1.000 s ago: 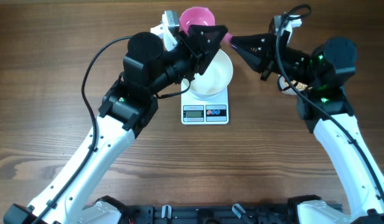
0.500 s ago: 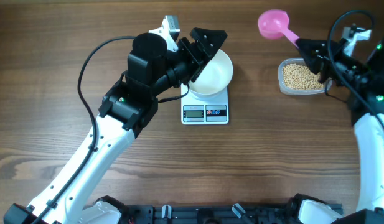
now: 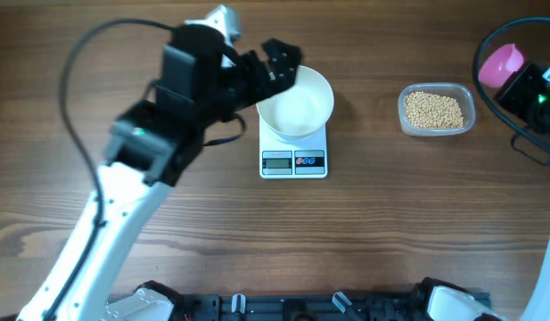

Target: Scoop item into bowl and weigh 150g on scale

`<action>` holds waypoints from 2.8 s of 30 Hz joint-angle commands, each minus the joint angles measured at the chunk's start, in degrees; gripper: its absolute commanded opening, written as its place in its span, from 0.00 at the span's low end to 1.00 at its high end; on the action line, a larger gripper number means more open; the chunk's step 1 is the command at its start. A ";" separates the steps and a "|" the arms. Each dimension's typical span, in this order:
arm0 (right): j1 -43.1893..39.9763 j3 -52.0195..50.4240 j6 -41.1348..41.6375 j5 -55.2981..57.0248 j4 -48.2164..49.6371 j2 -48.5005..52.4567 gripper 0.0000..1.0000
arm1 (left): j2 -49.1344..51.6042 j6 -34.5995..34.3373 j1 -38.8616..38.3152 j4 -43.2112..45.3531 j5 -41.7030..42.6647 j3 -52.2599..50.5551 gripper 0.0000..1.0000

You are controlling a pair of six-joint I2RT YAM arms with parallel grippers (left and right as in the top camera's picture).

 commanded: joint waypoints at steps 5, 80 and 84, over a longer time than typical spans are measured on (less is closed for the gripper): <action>0.02 0.44 9.94 3.08 0.09 2.40 0.04 | 5.97 5.97 2.45 -16.28 -1.90 7.10 1.00; 0.07 -1.92 -2.16 1.38 2.27 4.42 0.04 | 14.38 23.85 -14.93 33.09 -7.98 -39.54 0.04; 0.07 -1.92 -2.16 1.38 2.27 4.44 0.04 | 14.58 26.82 -14.93 33.35 -8.00 -39.54 0.04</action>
